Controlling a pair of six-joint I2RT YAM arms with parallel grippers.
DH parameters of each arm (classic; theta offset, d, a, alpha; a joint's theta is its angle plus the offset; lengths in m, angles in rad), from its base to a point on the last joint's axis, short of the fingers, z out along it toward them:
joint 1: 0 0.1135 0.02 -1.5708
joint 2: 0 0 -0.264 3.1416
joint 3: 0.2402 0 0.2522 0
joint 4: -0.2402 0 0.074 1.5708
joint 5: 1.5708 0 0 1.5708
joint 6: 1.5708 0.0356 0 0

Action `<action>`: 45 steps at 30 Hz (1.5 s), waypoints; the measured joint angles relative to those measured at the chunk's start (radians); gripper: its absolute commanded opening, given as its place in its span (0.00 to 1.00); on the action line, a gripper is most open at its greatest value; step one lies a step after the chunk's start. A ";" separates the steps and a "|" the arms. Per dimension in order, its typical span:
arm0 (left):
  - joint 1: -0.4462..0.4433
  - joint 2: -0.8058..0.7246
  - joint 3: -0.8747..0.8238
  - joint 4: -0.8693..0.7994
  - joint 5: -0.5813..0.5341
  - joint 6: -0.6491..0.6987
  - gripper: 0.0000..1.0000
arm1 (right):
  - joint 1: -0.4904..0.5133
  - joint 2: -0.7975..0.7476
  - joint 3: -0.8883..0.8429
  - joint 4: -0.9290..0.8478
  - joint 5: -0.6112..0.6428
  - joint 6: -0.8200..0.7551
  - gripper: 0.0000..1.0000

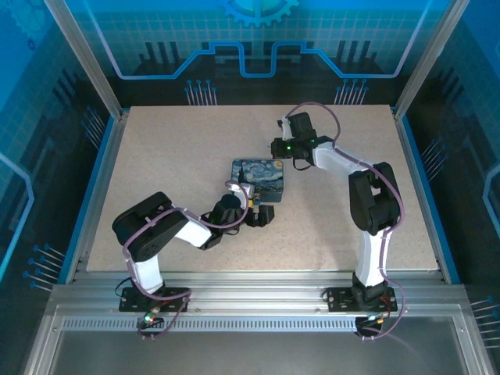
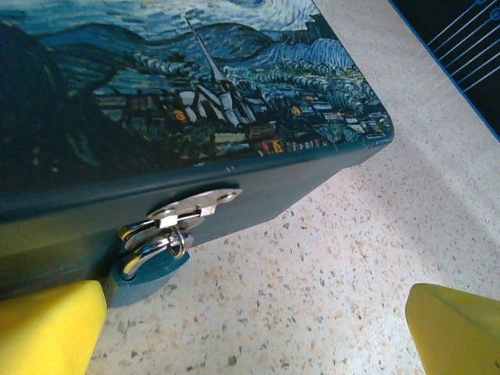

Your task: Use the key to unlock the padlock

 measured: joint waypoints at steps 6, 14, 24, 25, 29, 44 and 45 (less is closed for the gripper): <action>0.000 0.049 0.011 0.076 -0.007 0.015 0.99 | 0.004 0.010 0.008 -0.023 -0.001 -0.032 0.00; -0.001 0.124 0.043 0.173 0.010 0.043 0.92 | 0.021 0.012 0.008 -0.042 0.000 -0.058 0.00; 0.027 0.140 0.043 0.237 0.133 0.036 0.80 | 0.040 0.012 0.008 -0.053 0.000 -0.080 0.00; 0.031 0.142 0.043 0.245 0.137 0.028 0.82 | 0.040 0.012 0.008 -0.053 0.000 -0.080 0.00; 0.035 0.153 0.043 0.259 0.137 0.010 0.84 | 0.042 0.012 0.007 -0.053 0.001 -0.080 0.00; 0.039 0.121 -0.008 0.257 0.029 -0.023 0.95 | 0.042 0.012 0.005 -0.053 0.005 -0.095 0.00; 0.039 0.118 -0.008 0.249 0.021 -0.017 0.95 | 0.042 0.012 0.005 -0.053 0.005 -0.095 0.00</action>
